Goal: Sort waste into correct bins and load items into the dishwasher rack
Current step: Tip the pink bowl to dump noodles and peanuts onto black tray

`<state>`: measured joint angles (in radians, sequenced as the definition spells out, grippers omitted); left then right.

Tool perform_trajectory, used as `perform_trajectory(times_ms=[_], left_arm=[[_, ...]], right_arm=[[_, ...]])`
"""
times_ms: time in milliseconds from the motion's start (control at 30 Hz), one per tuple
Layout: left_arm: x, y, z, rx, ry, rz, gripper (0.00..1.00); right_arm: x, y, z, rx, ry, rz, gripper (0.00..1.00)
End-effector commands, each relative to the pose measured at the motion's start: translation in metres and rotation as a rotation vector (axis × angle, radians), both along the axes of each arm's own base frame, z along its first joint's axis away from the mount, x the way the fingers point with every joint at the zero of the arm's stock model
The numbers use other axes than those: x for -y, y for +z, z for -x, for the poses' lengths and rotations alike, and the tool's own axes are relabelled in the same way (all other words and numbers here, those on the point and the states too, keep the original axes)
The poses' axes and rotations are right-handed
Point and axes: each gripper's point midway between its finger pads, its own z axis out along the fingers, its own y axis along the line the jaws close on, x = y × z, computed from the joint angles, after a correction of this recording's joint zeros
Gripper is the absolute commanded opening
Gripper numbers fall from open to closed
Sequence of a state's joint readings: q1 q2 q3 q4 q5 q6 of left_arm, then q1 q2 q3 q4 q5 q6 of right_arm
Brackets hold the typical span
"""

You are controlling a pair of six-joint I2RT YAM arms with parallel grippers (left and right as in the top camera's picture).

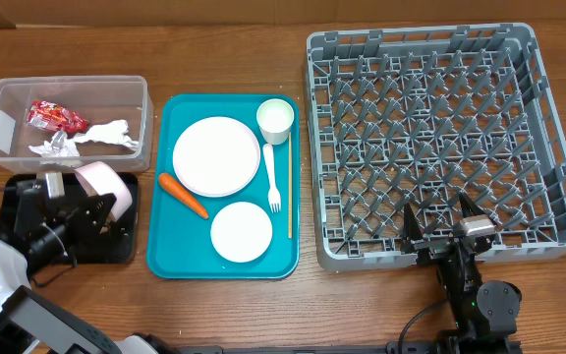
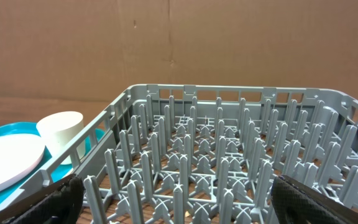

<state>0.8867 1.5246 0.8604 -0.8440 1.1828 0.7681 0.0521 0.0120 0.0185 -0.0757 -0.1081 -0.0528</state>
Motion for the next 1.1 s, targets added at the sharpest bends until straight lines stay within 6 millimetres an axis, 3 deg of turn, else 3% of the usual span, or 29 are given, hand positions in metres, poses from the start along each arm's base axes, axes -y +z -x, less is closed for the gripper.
perform_trajectory(times_ms=[0, 367, 1067], left_arm=[[-0.007, 0.017, 0.004, 0.157, 0.03, 0.036, 0.04], [-0.045, 0.032, 0.03, 0.329, 0.224, 0.131, 0.04], [-0.051, 0.036, 0.027, 0.414, 0.205, 0.08, 0.04]], right_arm=[[0.0, -0.003, 0.0, 0.0, 0.002, -0.004, 1.0], [0.0, -0.003, 0.0, 0.0, 0.002, -0.004, 1.0], [0.0, -0.003, 0.0, 0.0, 0.002, -0.004, 1.0]])
